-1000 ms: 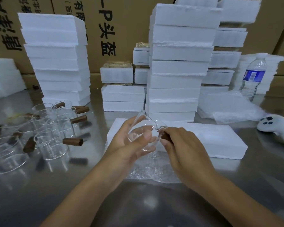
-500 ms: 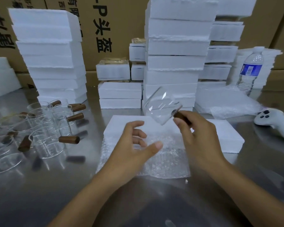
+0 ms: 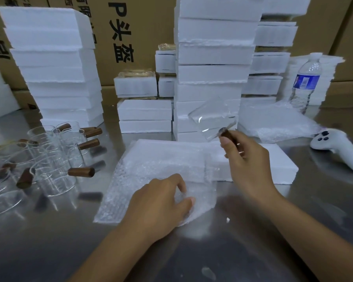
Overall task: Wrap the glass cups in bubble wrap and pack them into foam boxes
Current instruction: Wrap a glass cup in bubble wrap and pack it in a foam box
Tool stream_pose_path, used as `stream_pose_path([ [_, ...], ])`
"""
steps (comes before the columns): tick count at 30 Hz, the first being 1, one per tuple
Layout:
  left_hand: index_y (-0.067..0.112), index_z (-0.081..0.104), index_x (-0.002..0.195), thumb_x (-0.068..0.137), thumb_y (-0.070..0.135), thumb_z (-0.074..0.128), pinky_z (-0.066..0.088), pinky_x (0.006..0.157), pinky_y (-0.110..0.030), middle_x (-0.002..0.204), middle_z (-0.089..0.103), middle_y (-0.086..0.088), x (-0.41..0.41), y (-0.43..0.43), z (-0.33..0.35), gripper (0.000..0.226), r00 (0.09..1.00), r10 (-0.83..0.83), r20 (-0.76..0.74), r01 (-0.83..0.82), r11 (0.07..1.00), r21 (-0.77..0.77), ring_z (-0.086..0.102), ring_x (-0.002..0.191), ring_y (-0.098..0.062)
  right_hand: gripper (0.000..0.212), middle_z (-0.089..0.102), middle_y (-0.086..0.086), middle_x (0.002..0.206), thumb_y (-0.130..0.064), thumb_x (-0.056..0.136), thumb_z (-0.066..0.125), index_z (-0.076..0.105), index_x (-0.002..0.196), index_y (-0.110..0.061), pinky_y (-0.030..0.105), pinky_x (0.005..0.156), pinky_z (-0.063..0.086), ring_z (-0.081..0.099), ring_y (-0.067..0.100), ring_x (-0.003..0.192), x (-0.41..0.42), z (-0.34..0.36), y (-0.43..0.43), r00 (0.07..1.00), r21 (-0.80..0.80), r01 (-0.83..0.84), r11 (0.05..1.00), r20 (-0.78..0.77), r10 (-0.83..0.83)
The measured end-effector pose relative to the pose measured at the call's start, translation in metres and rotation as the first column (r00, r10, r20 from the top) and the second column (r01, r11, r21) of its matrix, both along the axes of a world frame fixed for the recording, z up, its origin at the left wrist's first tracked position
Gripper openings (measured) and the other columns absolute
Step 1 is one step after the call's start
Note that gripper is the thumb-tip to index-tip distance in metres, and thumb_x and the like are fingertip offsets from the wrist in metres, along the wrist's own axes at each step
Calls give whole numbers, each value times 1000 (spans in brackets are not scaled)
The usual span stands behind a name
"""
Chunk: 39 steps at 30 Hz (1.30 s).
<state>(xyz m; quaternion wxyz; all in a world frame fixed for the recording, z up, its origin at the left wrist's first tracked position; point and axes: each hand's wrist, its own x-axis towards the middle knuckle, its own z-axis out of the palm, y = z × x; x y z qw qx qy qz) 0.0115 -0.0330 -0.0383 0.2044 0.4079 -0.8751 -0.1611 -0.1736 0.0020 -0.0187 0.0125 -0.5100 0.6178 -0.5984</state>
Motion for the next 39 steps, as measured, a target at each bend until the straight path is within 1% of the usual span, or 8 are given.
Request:
stream_pose_path([
  [4, 32, 52, 73, 85, 46, 56, 51, 68, -31, 55, 63, 7, 1, -2, 1, 19, 999, 32, -8, -31, 998, 53, 60, 57, -6, 16, 61, -21, 81, -25, 93, 55, 67, 103, -22, 8, 63, 39, 55, 2, 80, 2, -1, 0, 998, 0, 0, 1000, -68, 0],
  [8, 28, 55, 69, 86, 34, 59, 38, 51, -25, 39, 51, 12, -1, -5, 3, 19, 975, 73, -209, -52, 993, 105, 47, 41, -3, 10, 61, -20, 80, -26, 93, 54, 63, 97, -27, 6, 62, 38, 55, 0, 79, 3, -1, 1, 997, -33, -14, 999, -80, 11],
  [13, 23, 55, 73, 90, 25, 60, 33, 44, -16, 37, 40, 10, -3, -12, 7, 17, 822, 145, -551, -51, 982, 183, 37, 36, -3, 8, 61, -16, 83, -27, 95, 52, 60, 95, -30, 4, 63, 36, 51, -7, 78, 1, 1, 2, 991, -53, 2, 999, -133, -9],
  [18, 21, 56, 75, 89, 25, 58, 32, 46, -12, 46, 40, 12, -4, -13, 9, 15, 671, 166, -722, -34, 981, 193, 35, 44, -3, 20, 56, -16, 87, -31, 95, 49, 64, 106, -23, 12, 63, 33, 43, -1, 77, -1, -1, 5, 937, -5, 119, 993, -329, -114],
  [22, 24, 55, 75, 91, 25, 55, 34, 48, -9, 55, 46, 13, -4, -13, 12, 16, 612, 164, -774, -57, 985, 163, 40, 50, 0, 28, 63, -9, 92, -35, 94, 47, 65, 110, -21, 22, 64, 35, 48, 7, 81, 1, -1, 7, 869, 44, 205, 978, -468, -161],
  [30, 28, 50, 79, 95, 27, 49, 37, 53, -8, 62, 50, 19, -2, -12, 18, 16, 531, 141, -836, -96, 990, 106, 43, 55, 2, 27, 65, -3, 95, -33, 95, 47, 64, 111, -20, 33, 71, 45, 56, 18, 85, 0, 0, 7, 865, 78, 270, 960, -458, -206],
  [35, 30, 52, 80, 94, 25, 51, 40, 59, -11, 67, 52, 19, -3, -8, 18, 15, 566, 56, -823, -32, 998, 46, 47, 61, -1, 21, 66, 3, 85, -26, 93, 55, 68, 103, -13, 34, 64, 44, 58, 25, 77, 5, 4, 9, 817, 74, 237, 969, -555, -158],
  [39, 32, 54, 81, 92, 36, 49, 40, 61, -12, 70, 54, 23, -3, -3, 21, 13, 612, -47, -789, 21, 999, -43, 49, 65, -1, 18, 64, 4, 85, -24, 91, 59, 70, 97, -11, 33, 63, 42, 57, 27, 79, 9, 7, 11, 790, 121, 193, 974, -607, -81],
])
